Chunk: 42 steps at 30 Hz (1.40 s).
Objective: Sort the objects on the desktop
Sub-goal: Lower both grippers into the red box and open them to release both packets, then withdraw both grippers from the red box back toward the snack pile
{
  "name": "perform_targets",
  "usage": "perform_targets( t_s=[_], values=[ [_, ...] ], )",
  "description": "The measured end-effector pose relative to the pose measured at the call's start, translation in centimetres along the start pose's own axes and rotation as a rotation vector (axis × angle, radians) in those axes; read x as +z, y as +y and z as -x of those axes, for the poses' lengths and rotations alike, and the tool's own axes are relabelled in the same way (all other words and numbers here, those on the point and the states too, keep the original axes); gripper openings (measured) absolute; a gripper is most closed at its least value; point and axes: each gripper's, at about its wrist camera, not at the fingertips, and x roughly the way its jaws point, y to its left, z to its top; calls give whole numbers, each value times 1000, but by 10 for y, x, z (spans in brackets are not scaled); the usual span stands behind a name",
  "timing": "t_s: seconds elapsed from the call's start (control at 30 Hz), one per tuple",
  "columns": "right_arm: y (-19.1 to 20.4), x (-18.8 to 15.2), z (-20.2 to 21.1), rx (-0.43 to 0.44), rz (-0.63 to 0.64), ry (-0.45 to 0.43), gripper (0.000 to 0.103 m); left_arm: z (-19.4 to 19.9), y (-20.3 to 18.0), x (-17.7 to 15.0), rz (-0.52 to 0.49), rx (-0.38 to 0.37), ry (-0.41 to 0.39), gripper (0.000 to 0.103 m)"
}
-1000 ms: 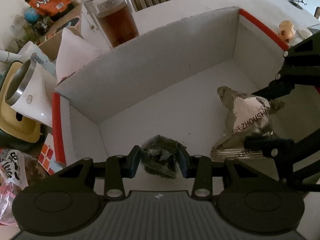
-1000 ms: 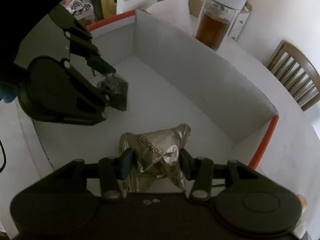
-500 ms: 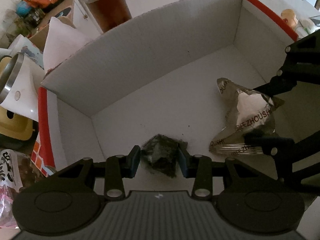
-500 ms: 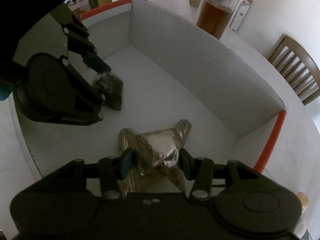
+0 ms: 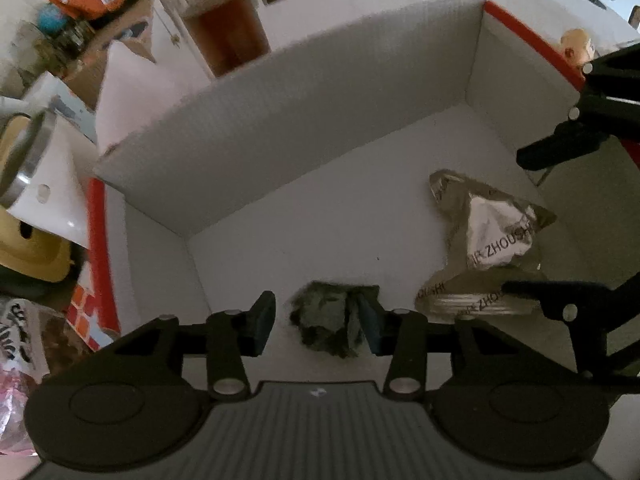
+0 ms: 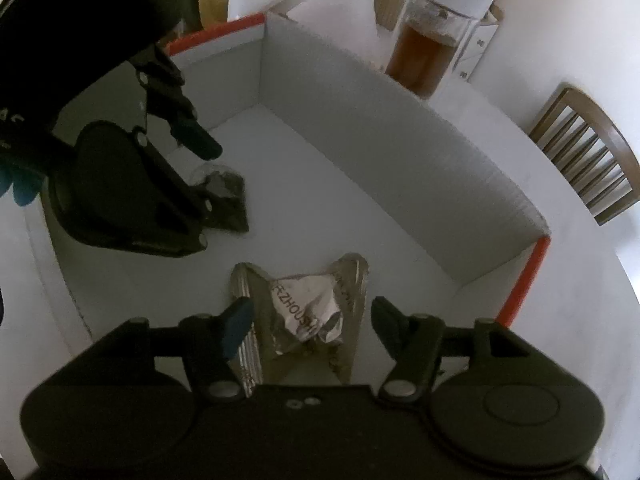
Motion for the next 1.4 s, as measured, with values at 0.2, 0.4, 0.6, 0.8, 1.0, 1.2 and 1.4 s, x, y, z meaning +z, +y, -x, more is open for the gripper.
perform_targets(
  t_s=[0.2,0.4,0.6,0.8,1.0,1.2,1.4],
  values=[
    [-1,-3,13,0,-12,-20,66,13,1,-3,-1,1,-26,56],
    [-2,-5,31,14,-13,-47,72,28,3,-1,12,3,-59,56],
    [-2,-10,52,21,-20,-80,72,45,6,-3,29,2,-92,56],
    [-1,-17,77,36,-27,-111,72,71,0,-12,32,-6,-131,56],
    [0,-26,99,39,-29,-135,73,93,-5,-18,42,0,-163,56],
    [-1,-38,123,34,-35,-171,75,116,-14,-23,61,-6,-204,56],
    [-4,-55,141,34,-54,-197,76,135,-35,-25,63,-16,-233,56]
  ],
)
